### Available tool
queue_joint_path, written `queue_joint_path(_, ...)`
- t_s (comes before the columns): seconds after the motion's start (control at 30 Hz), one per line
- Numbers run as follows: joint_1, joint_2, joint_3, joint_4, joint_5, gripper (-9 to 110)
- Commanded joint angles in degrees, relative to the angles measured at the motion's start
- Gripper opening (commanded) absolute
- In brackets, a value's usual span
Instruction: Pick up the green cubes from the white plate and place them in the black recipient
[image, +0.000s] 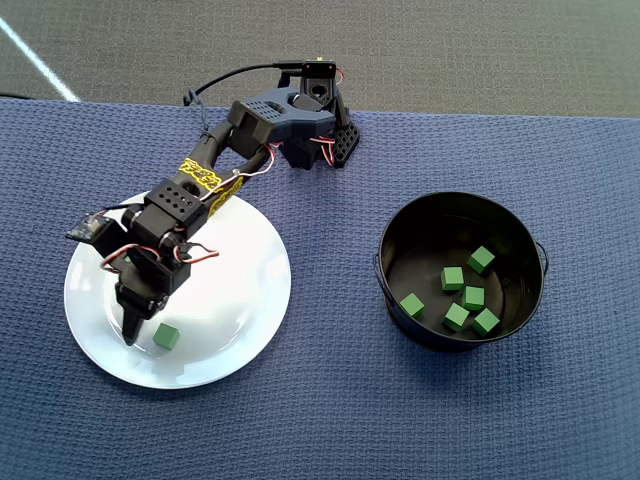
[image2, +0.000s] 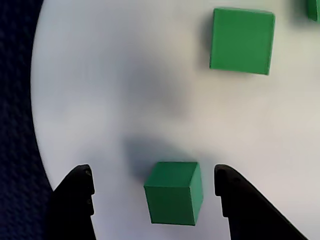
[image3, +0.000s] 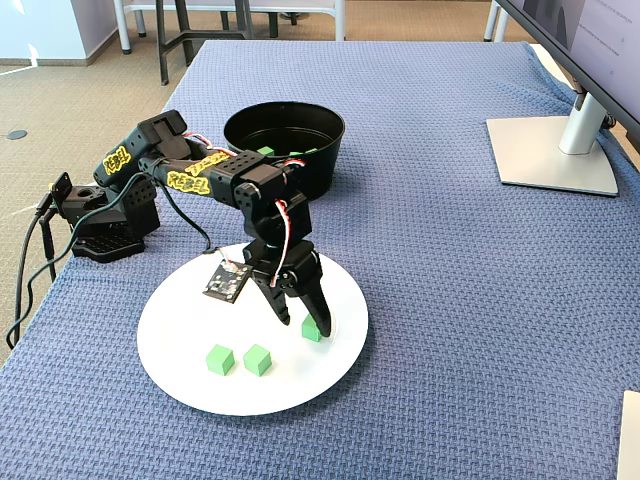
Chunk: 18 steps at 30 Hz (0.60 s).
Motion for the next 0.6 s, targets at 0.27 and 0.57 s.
queue_joint_path(0.27,-0.79,20.65,21.09,-14.06,-7.73,25)
queue_joint_path(0.57,1.67,42.71,51.77,-29.53,-49.39,25)
